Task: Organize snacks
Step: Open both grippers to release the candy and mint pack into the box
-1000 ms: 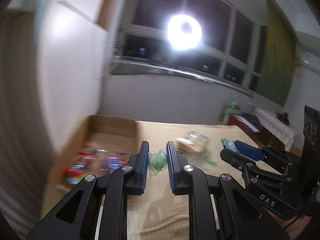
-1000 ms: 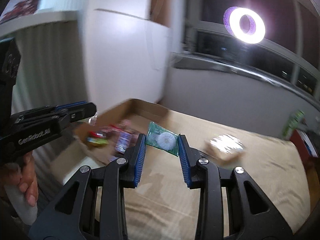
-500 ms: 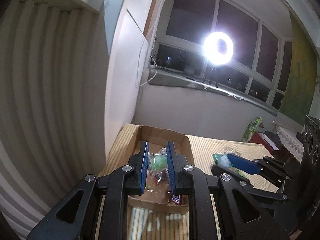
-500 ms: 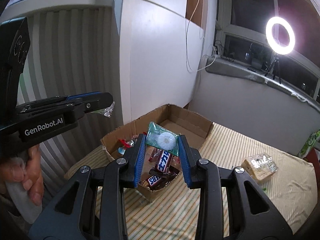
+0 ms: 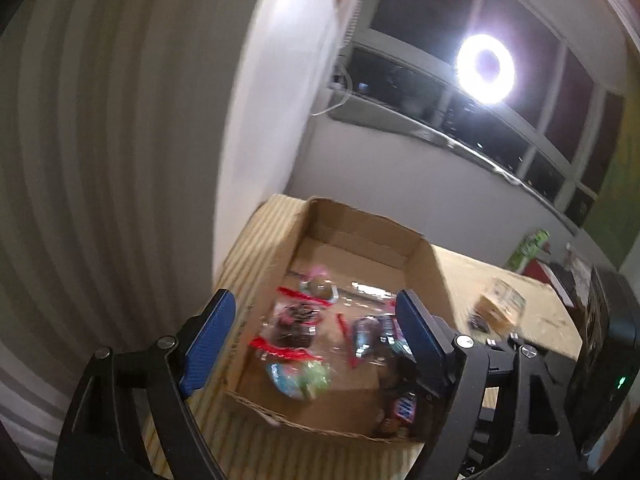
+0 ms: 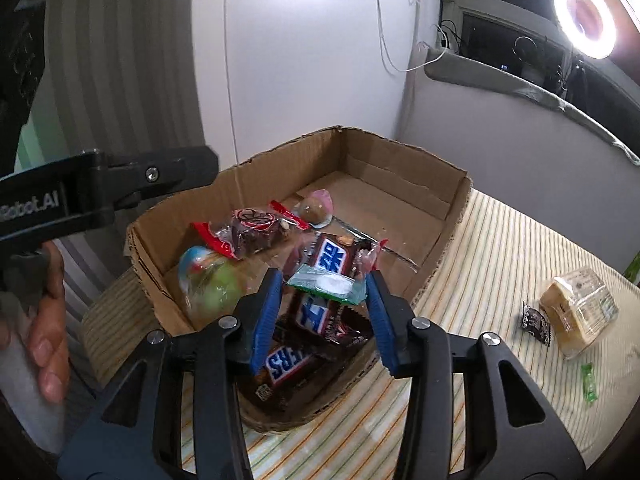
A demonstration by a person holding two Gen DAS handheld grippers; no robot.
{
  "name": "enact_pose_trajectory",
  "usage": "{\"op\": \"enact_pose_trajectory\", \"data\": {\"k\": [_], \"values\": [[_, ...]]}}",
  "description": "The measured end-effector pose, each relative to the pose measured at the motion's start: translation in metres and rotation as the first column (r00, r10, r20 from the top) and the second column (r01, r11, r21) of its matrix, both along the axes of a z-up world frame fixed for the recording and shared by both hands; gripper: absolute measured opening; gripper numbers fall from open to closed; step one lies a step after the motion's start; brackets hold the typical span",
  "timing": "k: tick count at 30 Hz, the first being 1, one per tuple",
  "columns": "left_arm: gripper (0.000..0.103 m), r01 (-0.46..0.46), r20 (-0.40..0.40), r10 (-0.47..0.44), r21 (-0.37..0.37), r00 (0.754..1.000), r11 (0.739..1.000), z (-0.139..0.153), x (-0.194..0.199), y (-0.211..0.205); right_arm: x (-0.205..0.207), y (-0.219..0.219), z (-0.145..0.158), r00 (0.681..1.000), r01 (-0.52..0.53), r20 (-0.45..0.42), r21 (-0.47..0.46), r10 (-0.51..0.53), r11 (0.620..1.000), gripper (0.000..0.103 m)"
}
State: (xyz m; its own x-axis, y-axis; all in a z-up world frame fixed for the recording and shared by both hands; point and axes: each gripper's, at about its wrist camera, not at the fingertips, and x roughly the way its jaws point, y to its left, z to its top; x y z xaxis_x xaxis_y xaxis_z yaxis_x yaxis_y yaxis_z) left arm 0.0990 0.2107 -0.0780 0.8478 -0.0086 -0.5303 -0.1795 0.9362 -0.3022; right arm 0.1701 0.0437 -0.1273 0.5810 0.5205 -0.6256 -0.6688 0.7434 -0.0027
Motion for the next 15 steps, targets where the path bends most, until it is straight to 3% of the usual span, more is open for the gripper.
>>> {"op": "enact_pose_trajectory", "data": {"k": [5, 9, 15], "values": [[0.082, -0.024, -0.006, 0.024, -0.005, 1.000, 1.000, 0.002, -0.003, 0.007, -0.005, -0.011, 0.009, 1.000, 0.010, 0.018, 0.015, -0.010, 1.000, 0.048], [0.082, -0.042, 0.005, 0.042, -0.016, 0.999, 0.999, 0.009, -0.010, 0.012, -0.017, -0.010, 0.018, 1.000, -0.011, 0.024, 0.010, 0.011, 1.000, 0.075], [0.082, -0.068, 0.037, 0.068, -0.013, 0.997, 0.998, 0.022, -0.034, 0.018, -0.041, -0.009, 0.030, 0.998, -0.012, 0.056, 0.021, 0.011, 1.000, 0.075]]}}
